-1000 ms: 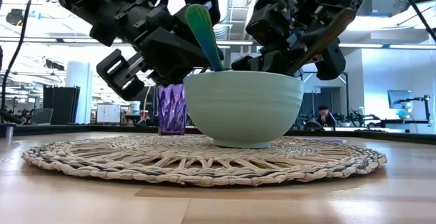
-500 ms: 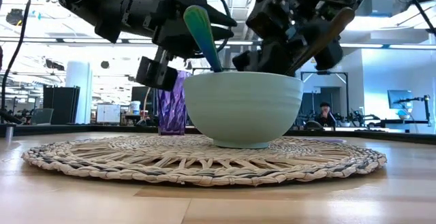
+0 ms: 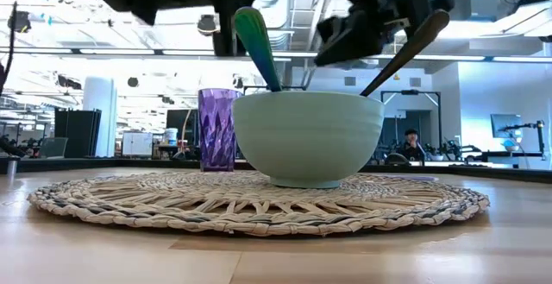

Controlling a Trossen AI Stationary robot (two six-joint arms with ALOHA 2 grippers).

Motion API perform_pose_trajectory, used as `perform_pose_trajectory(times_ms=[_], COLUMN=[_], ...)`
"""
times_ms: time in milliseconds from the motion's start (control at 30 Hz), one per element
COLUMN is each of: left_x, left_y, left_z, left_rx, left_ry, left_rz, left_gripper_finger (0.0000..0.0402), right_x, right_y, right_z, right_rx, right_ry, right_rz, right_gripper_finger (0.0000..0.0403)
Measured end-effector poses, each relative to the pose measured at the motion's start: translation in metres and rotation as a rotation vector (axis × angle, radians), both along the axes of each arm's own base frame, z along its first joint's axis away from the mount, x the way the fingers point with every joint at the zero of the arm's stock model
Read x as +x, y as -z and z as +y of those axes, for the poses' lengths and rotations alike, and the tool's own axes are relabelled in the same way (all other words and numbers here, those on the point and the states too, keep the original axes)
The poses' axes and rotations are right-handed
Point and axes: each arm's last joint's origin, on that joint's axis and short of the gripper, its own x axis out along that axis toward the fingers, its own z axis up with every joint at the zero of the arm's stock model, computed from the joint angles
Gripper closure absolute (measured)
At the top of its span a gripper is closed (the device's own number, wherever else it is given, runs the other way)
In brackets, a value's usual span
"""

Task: Pick & Place Utensil
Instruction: Put the purple cup to the left side of the bowl on the table placemat

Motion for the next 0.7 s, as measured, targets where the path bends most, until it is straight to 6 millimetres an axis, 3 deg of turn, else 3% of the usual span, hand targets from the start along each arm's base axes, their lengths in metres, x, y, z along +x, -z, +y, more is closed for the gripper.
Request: perform_pose_trajectory(times_ms=[167,400,533,700], left_x=[-0.027,-0.061,-0.073,-0.077], left_y=[-0.028,-0.047,-0.056,-0.058], left_z=[0.028,0.064,0.074,0.082], left_rx=[0.179,0.494,0.743,0.897], left_ry=[-0.113,-0.295,-0.373,-0.493], left_rz=[-0.089,-0.153,-0.244,-0.237], left_gripper_finger=[0.0355,0.0355,0.0355,0.0355], right_x=[-0.021,-0.054,-0.056,-0.042], right_y=[-0.033,-0.066,-0.069,-0.052], right_z=[-0.024,-0.073,-0.093,-0.102], right_rx=[-0.104,0.036,0.193,0.255], right_ry=[0.097,0.231,0.155,0.138], right_rz=[-0.104,-0.237,-0.293,-0.250], right_gripper_finger=[0.0402,0.0402,0.0402,0.0402])
